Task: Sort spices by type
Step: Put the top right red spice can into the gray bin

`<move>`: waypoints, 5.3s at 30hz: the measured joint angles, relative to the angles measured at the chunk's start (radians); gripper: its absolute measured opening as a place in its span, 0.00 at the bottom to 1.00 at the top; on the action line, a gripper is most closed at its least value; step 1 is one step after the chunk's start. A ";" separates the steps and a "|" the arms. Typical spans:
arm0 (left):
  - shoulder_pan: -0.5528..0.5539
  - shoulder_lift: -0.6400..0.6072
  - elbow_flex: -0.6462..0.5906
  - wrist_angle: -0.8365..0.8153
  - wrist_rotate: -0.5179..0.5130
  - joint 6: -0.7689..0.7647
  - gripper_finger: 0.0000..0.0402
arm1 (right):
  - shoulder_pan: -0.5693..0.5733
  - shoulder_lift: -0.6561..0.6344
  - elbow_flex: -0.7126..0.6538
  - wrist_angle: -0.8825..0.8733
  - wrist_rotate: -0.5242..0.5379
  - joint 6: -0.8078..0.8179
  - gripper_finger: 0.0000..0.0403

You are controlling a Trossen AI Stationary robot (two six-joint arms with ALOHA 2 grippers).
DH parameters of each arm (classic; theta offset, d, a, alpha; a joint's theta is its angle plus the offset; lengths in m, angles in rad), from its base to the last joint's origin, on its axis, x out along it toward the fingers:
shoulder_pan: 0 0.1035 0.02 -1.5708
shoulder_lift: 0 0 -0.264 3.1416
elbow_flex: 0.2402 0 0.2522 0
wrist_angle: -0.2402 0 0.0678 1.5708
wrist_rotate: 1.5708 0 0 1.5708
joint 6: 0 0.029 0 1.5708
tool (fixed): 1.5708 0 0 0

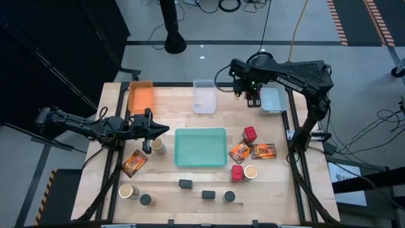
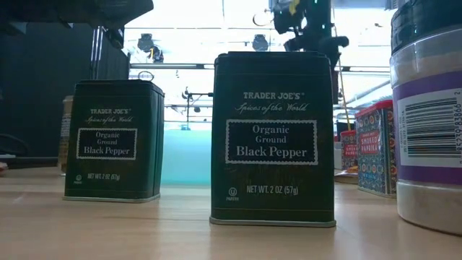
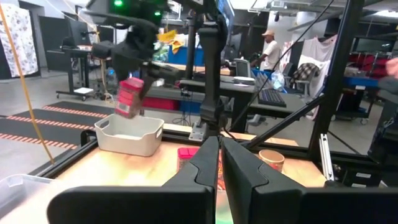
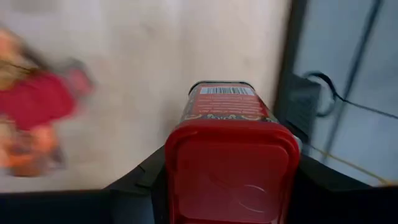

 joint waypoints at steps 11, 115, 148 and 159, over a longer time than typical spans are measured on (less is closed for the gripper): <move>0.000 0.000 0.000 -0.004 0.000 0.001 0.06 | -0.309 -0.002 0.000 0.027 -0.008 0.413 0.47; 0.000 0.000 0.000 -0.013 0.000 0.000 0.06 | -0.612 -0.104 -0.476 0.560 -0.287 0.832 0.65; 0.000 0.000 0.000 -0.006 0.000 -0.027 0.06 | -0.418 -0.332 -0.898 0.770 -0.112 0.733 0.00; 0.000 0.000 0.000 -0.006 0.000 -0.027 0.06 | -0.441 -0.325 -0.898 0.798 -0.088 0.709 0.00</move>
